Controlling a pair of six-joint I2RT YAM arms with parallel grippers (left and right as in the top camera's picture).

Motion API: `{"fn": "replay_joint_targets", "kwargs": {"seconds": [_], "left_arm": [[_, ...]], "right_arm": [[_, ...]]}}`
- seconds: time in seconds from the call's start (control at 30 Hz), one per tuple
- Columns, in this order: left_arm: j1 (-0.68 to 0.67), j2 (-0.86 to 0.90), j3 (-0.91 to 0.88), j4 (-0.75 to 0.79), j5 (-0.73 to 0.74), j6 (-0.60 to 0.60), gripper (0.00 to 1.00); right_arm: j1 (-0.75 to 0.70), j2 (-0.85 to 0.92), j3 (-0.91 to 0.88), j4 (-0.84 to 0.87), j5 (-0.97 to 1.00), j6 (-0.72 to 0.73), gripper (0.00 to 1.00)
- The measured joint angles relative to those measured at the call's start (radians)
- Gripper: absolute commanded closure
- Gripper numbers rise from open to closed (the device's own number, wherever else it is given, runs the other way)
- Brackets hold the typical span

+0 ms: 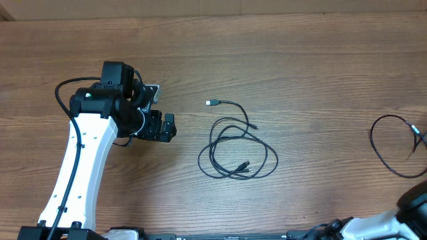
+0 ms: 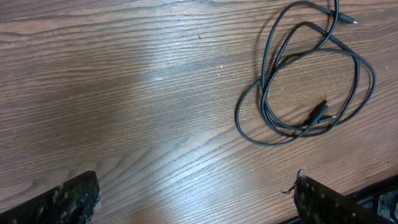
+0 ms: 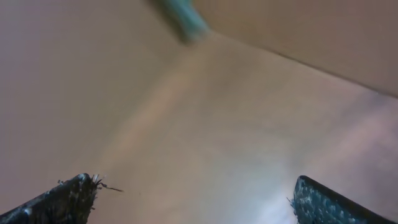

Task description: Untangle cables

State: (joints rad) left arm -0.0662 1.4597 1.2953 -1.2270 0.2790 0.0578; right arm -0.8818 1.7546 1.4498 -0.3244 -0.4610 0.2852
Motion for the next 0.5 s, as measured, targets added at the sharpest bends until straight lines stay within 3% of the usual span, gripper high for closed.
{"fn": "replay_joint_targets", "kwargs": {"seconds": [0.2, 0.37, 0.5], "left_arm": [[0.0, 0.0, 0.0, 0.0, 0.0, 0.0, 0.0], [0.0, 0.0, 0.0, 0.0, -0.002, 0.0, 0.0], [0.0, 0.0, 0.0, 0.0, -0.003, 0.0, 0.0]], "right_arm": [[0.122, -0.153, 0.019, -0.103, -0.148, 0.04, 0.0], [0.321, -0.238, 0.024, -0.339, -0.191, 0.052, 0.0], [0.487, -0.244, 0.025, -0.618, -0.119, 0.056, 0.0]]}}
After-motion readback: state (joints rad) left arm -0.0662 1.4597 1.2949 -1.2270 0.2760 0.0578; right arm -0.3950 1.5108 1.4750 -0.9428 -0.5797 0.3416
